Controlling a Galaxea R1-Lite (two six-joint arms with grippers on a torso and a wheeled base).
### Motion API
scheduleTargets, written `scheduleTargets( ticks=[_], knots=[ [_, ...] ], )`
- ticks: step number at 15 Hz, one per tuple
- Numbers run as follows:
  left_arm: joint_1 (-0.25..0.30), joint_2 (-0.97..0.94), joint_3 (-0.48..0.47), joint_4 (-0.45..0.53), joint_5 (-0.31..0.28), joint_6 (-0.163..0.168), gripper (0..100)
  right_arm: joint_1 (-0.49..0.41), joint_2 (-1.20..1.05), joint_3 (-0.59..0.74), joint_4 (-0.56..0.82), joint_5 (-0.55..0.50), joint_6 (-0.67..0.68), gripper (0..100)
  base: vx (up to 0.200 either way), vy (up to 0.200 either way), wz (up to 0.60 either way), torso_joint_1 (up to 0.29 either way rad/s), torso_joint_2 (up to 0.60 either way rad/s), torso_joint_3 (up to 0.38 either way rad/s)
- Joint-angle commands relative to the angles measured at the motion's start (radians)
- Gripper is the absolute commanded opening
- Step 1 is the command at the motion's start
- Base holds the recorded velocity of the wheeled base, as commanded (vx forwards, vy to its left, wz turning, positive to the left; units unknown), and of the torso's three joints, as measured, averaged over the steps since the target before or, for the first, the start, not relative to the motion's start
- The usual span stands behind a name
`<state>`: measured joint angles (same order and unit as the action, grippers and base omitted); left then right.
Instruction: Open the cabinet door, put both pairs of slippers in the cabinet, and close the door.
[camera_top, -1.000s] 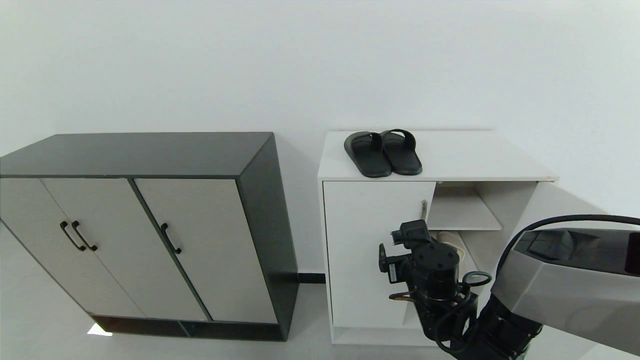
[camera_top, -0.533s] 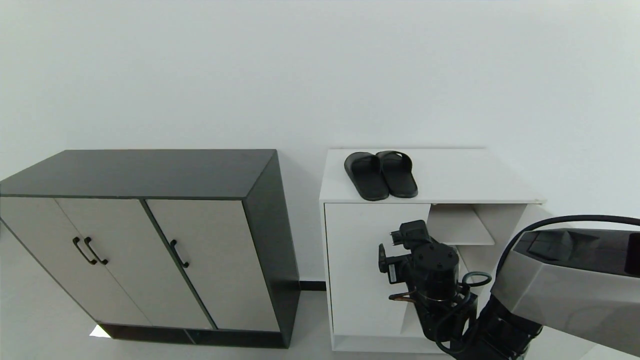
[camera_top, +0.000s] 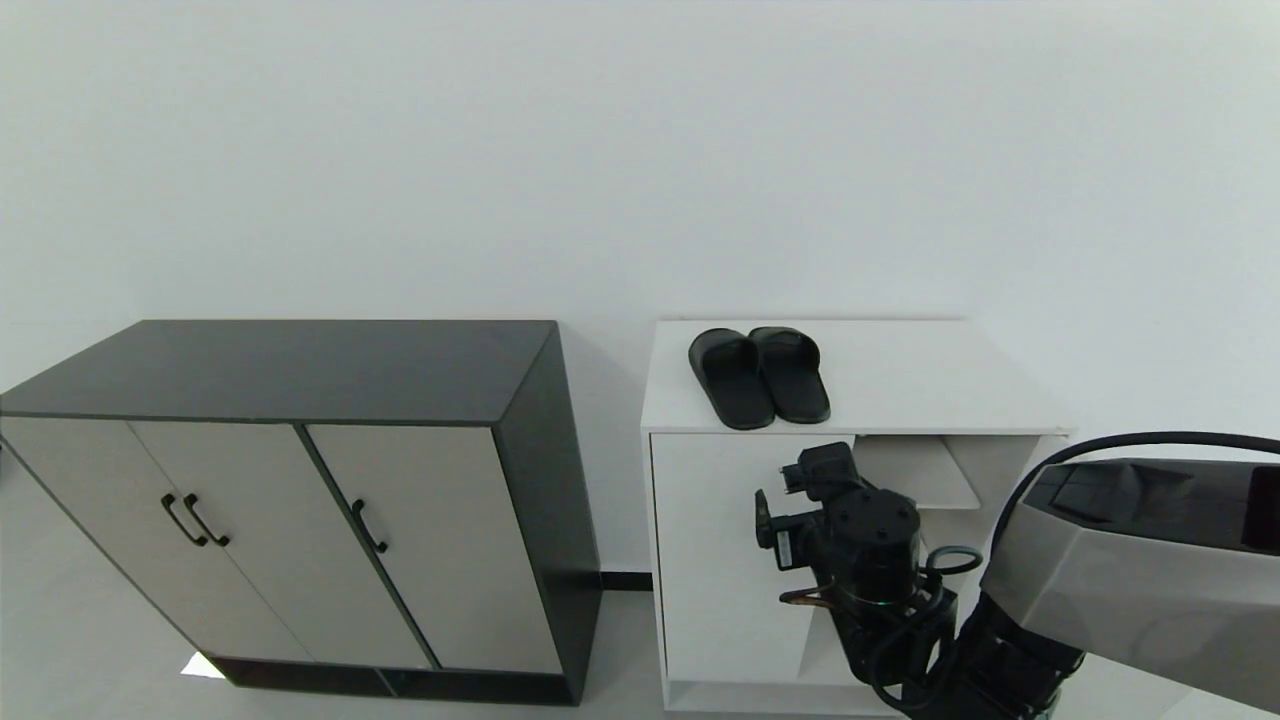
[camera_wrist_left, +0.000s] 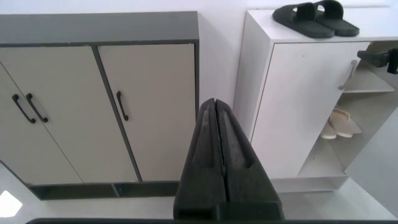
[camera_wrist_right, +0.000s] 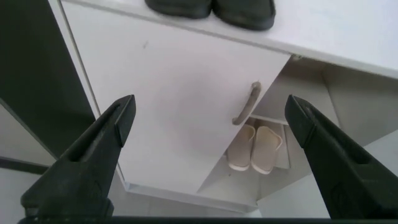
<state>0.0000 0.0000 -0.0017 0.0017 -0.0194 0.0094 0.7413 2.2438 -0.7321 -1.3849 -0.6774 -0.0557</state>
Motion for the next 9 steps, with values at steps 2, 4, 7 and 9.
scheduleTargets(
  ticks=[2, 4, 7, 9],
  knots=[
    [0.0, 0.002, 0.0, 0.0, -0.001, 0.0, 0, -0.002, -0.029, -0.046, 0.029, 0.007, -0.001, 100, 0.0, 0.0, 0.0, 0.166, -0.37, -0.188],
    [0.0, 0.002, 0.0, 0.0, -0.001, 0.006, 0, -0.016, -0.11, -0.112, 0.224, 0.007, 0.02, 100, 0.0, 0.0, 0.0, 0.166, -0.35, -0.188],
    [0.0, 0.002, 0.0, 0.0, -0.001, 0.006, 0, -0.014, -0.222, -0.234, 0.599, 0.009, 0.146, 100, 0.0, 0.0, 0.0, 0.036, -0.09, -0.032],
    [0.0, 0.002, 0.0, 0.0, -0.002, 0.006, 0, -0.008, -0.23, -0.302, 0.739, 0.009, 0.249, 100, 0.0, 0.0, 0.0, 0.0, 0.0, 0.0]
  ],
)
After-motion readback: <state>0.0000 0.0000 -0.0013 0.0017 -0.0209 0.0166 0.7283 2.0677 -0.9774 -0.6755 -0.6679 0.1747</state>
